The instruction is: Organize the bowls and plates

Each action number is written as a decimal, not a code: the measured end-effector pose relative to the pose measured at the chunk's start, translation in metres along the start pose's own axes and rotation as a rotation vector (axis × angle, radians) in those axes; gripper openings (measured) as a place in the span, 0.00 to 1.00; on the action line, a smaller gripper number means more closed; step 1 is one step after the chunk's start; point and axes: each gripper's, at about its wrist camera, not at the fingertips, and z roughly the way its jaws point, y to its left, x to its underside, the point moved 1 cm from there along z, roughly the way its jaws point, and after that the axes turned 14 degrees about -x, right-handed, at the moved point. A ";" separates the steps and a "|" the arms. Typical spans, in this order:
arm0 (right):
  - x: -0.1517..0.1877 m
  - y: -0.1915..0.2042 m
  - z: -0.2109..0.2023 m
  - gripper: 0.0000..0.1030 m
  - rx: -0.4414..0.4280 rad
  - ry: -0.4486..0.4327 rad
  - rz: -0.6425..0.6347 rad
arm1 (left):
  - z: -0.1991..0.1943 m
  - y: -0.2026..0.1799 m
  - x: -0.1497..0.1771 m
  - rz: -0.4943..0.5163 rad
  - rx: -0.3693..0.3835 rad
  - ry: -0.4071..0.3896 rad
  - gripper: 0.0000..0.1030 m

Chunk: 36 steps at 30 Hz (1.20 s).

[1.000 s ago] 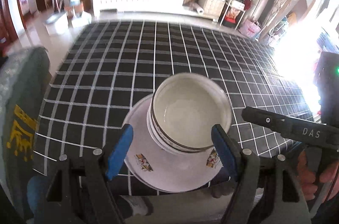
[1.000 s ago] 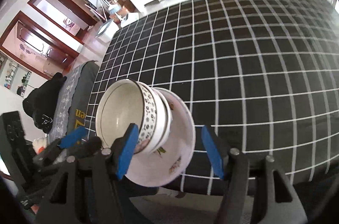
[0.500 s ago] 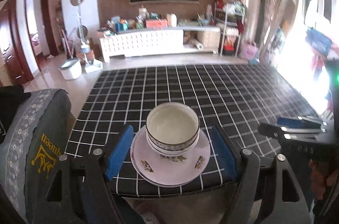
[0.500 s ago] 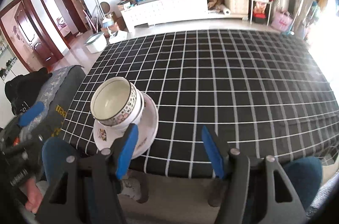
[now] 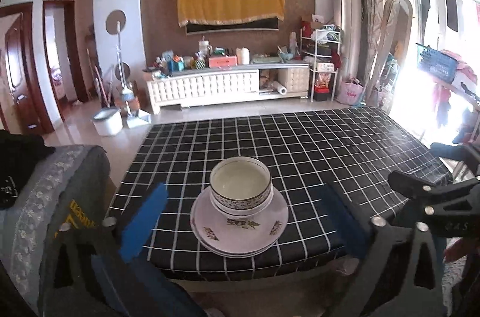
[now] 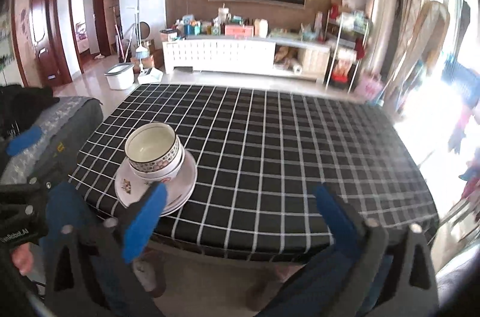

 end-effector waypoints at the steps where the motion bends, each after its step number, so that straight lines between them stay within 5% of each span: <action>1: 0.000 0.004 -0.002 1.00 0.013 0.006 -0.030 | -0.004 0.000 0.000 0.003 -0.011 -0.011 0.99; 7: 0.007 0.006 -0.017 1.00 0.052 -0.024 -0.038 | -0.018 -0.004 0.004 0.019 -0.003 -0.025 0.99; 11: 0.015 0.007 -0.017 1.00 -0.059 0.002 -0.008 | -0.023 -0.009 0.006 0.038 -0.006 -0.028 0.99; 24: 0.026 0.007 -0.035 1.00 -0.004 -0.077 -0.031 | -0.027 -0.019 0.011 0.053 -0.003 -0.027 1.00; 36: 0.026 0.010 -0.040 1.00 -0.092 -0.102 -0.030 | -0.027 -0.020 0.013 0.067 -0.005 -0.019 1.00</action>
